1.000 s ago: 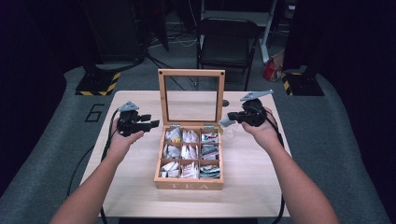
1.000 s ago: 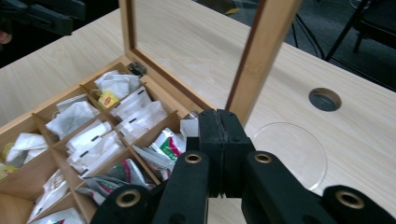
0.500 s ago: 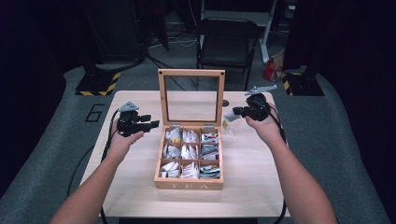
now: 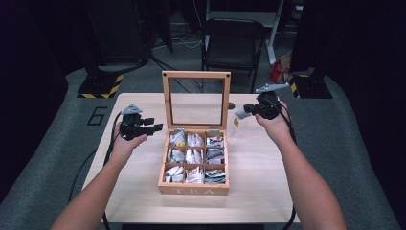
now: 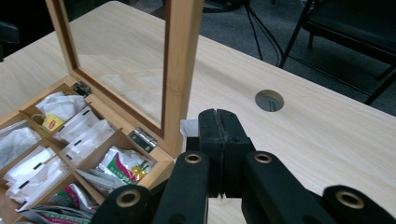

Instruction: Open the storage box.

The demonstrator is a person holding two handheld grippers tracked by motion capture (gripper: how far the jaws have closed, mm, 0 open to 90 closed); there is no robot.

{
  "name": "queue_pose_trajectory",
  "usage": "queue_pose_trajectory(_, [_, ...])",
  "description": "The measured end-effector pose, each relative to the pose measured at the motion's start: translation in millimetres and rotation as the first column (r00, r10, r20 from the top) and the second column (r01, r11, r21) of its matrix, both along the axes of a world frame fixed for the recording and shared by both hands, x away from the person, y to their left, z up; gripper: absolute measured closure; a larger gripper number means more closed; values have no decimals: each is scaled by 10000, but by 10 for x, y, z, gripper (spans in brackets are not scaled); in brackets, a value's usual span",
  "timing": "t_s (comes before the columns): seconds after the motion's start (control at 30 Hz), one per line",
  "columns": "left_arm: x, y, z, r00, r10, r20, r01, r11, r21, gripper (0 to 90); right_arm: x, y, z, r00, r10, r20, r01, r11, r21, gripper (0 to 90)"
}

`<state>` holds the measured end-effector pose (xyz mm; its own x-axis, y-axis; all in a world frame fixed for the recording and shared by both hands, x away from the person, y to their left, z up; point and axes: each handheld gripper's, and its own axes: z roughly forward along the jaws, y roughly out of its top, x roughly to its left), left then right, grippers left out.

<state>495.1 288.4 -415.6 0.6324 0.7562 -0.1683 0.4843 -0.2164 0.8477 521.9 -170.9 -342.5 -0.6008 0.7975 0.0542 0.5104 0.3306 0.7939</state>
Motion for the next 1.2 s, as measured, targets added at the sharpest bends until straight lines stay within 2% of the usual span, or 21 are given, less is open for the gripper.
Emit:
queue_pose_trajectory(0.17, [0,3,-2,10000,14,39,-14,10000,-7,439,44,-23,-9,9998,-153,130,155,9998,-128,898])
queue_pose_trajectory(0.47, [7,24,-14,10000,57,19,-57,10000,-7,439,114,-33,-77,9987,-499,74,501,9985,-213,897])
queue_pose_trajectory(0.53, [8,31,-19,10000,34,16,-34,10000,39,439,122,-27,-106,9983,-583,37,583,9981,-185,897])
queue_pose_trajectory(0.8, [3,38,-43,10000,23,-72,-22,10000,26,439,158,36,-230,9983,-584,-27,582,9967,-564,896])
queue_pose_trajectory(1.13, [-6,53,-52,10000,78,-40,-78,10000,-1,439,201,44,-373,9974,-721,-99,713,9957,-592,895])
queue_pose_trajectory(1.2, [-7,62,-57,9999,101,-61,-101,9999,2,439,196,53,-396,9965,-811,-222,798,9954,-539,894])
